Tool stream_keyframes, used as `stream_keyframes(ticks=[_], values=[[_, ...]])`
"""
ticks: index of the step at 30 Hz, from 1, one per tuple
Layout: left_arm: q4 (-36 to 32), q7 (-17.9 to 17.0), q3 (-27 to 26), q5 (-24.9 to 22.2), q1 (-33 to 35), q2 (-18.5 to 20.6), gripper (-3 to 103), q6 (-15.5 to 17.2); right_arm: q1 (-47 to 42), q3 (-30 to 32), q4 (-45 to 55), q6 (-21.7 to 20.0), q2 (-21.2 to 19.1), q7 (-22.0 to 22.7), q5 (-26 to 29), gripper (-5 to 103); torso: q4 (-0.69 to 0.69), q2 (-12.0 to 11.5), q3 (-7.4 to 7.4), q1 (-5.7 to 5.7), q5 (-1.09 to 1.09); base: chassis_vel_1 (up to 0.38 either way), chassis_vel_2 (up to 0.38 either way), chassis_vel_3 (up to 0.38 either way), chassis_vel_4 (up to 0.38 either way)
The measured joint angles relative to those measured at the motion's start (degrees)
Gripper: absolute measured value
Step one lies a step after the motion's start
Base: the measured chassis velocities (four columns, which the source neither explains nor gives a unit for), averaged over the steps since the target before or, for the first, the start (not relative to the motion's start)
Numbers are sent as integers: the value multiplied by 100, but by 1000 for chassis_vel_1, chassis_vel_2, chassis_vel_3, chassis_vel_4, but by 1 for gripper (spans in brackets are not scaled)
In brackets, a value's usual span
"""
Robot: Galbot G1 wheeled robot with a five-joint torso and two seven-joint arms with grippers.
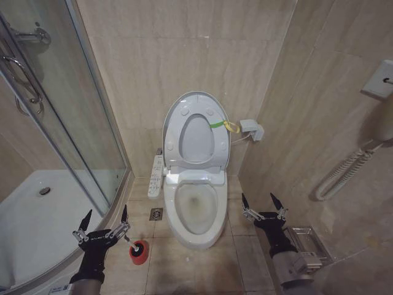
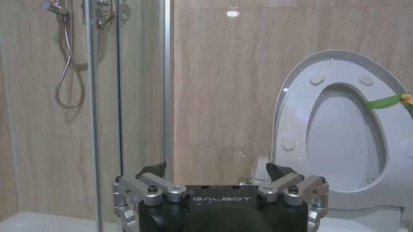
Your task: Open the toilet lid, clean the toilet bowl with a toilet brush, close the toilet lid, and flush.
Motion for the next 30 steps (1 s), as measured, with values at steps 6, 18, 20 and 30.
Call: stream_keyframes(ticks=[6,18,20,30], values=[[0,0,0,0,0,0,100,0,3,-1,-2,-1,1,0,0,100,0,0,0,0,0,0,0,0,0],[0,0,0,0,0,0,100,0,1597,-961,-1449,-801,558,-190,-562,100,1,0,1,1,-2,0,0,0,0],[0,0,-1,0,0,0,100,0,1867,-1126,-1694,-939,658,-225,-661,100,0,0,1,1,-1,0,0,0,0],[0,0,-1,0,0,0,100,0,2692,-1622,-2442,-1360,944,-331,-961,100,-1,0,1,1,-1,0,0,0,0]])
